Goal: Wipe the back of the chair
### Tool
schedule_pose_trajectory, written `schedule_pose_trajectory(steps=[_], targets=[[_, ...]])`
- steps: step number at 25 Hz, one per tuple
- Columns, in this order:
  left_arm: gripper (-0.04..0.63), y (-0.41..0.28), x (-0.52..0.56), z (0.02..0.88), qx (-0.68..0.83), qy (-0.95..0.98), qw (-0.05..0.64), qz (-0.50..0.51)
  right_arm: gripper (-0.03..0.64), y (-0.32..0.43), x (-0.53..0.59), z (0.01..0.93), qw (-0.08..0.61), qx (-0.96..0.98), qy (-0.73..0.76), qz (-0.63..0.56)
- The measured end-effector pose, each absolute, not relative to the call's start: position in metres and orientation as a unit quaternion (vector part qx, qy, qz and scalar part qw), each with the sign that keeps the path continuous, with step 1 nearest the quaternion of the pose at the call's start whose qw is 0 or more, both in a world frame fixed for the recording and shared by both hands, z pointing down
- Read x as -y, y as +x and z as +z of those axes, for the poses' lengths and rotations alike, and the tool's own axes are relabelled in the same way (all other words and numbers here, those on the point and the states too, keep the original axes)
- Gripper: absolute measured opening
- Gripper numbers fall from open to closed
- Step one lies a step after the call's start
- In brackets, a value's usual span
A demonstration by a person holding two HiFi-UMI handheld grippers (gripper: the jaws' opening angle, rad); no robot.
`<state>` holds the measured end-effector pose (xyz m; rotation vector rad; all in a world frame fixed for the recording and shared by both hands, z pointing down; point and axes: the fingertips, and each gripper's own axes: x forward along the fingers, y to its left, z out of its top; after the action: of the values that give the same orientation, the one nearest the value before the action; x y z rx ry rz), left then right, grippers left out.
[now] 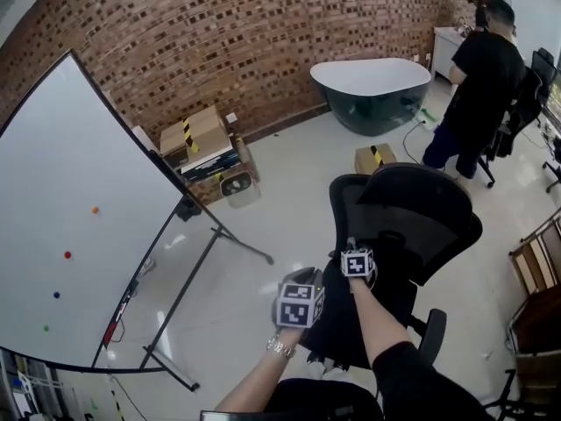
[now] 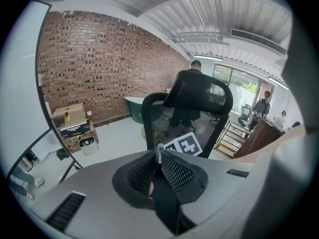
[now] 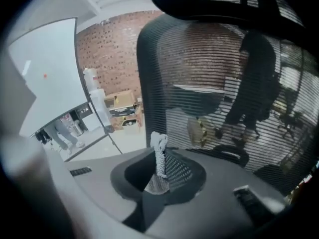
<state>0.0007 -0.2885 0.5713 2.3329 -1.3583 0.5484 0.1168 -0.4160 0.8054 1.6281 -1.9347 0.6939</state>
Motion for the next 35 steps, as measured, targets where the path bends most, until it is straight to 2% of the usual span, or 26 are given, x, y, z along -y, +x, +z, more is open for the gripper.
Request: schedule_pose_trajectory(steps=[5, 9, 15, 18, 20, 23, 29, 35], targets=[[0.040, -0.008, 0.291, 0.576, 0.483, 0.832, 0.192, 0.193, 0.044, 0.212, 0.393, 0.831, 0.282, 0.646, 0.657, 0.268], [0.040, 0.010, 0.286, 0.586, 0.461, 0.843, 0.198, 0.193, 0.044, 0.311, 0.346, 0.834, 0.259, 0.575, 0.724, 0.279], [0.040, 0.054, 0.282, 0.578, 0.424, 0.864, 0.193, 0.192, 0.044, 0.467, 0.252, 0.817, 0.275, 0.470, 0.790, 0.281], [0.040, 0.067, 0.276, 0.578, 0.413, 0.870, 0.190, 0.193, 0.044, 0.507, 0.205, 0.806, 0.257, 0.434, 0.806, 0.309], [0.040, 0.074, 0.272, 0.578, 0.409, 0.873, 0.187, 0.192, 0.044, 0.505, 0.184, 0.795, 0.228, 0.429, 0.803, 0.345], [0.040, 0.086, 0.271, 0.576, 0.401, 0.878, 0.182, 0.188, 0.044, 0.485, 0.195, 0.736, 0.189, 0.473, 0.811, 0.288], [0.040, 0.110, 0.264, 0.572, 0.392, 0.888, 0.163, 0.178, 0.044, 0.330, 0.230, 0.635, 0.113, 0.605, 0.740, 0.270], [0.040, 0.131, 0.256, 0.570, 0.390, 0.888, 0.147, 0.194, 0.044, 0.213, 0.241, 0.571, 0.106, 0.682, 0.681, 0.245]])
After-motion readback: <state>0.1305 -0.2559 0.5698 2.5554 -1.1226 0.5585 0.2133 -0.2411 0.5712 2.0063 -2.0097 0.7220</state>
